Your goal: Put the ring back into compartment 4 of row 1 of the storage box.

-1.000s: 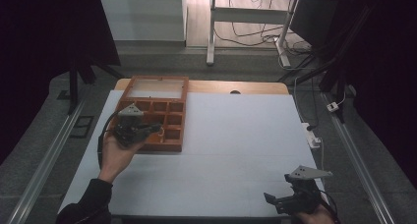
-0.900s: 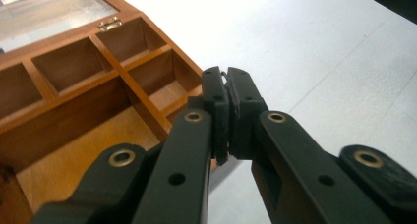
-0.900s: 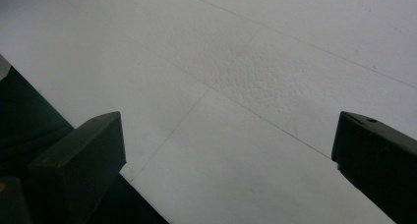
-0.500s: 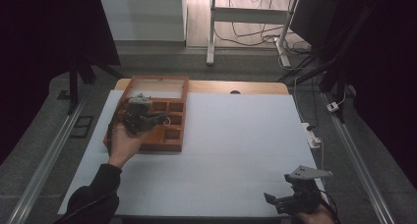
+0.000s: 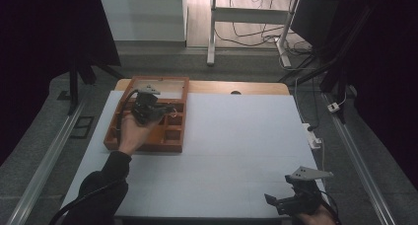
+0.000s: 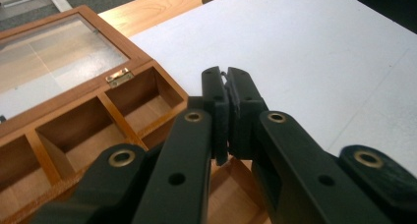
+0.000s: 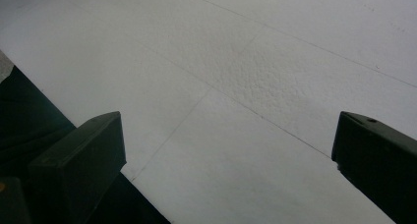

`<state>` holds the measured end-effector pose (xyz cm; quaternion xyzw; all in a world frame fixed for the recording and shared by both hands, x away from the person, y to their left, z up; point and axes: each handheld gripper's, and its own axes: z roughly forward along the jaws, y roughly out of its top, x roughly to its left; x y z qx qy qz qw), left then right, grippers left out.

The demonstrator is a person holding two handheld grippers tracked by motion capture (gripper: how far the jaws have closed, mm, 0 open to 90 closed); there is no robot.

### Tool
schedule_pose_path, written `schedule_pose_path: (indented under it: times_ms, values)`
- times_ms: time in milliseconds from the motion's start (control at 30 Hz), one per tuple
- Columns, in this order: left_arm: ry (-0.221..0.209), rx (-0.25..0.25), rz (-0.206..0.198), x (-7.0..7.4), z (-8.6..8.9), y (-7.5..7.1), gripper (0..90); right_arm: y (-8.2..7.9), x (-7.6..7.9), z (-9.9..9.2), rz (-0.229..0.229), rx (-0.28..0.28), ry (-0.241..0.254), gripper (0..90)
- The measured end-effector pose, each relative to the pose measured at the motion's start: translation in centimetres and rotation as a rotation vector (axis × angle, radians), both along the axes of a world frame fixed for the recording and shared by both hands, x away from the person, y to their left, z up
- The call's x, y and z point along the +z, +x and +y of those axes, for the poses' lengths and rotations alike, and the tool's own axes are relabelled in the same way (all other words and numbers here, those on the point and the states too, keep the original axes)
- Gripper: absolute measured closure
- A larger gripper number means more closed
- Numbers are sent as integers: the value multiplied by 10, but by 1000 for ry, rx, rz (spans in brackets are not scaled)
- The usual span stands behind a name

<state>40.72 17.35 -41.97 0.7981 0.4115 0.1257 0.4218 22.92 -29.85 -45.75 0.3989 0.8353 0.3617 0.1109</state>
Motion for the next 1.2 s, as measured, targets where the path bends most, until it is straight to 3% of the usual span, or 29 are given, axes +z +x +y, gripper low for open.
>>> schedule_pose_path:
  times_ms: [700,1200]
  values:
    - [52,49,5,-12,-7,45,875,0,0,0,2,4,5,0]
    - [79,70,0,-17,-7,68,875,0,0,-1,3,3,8,0]
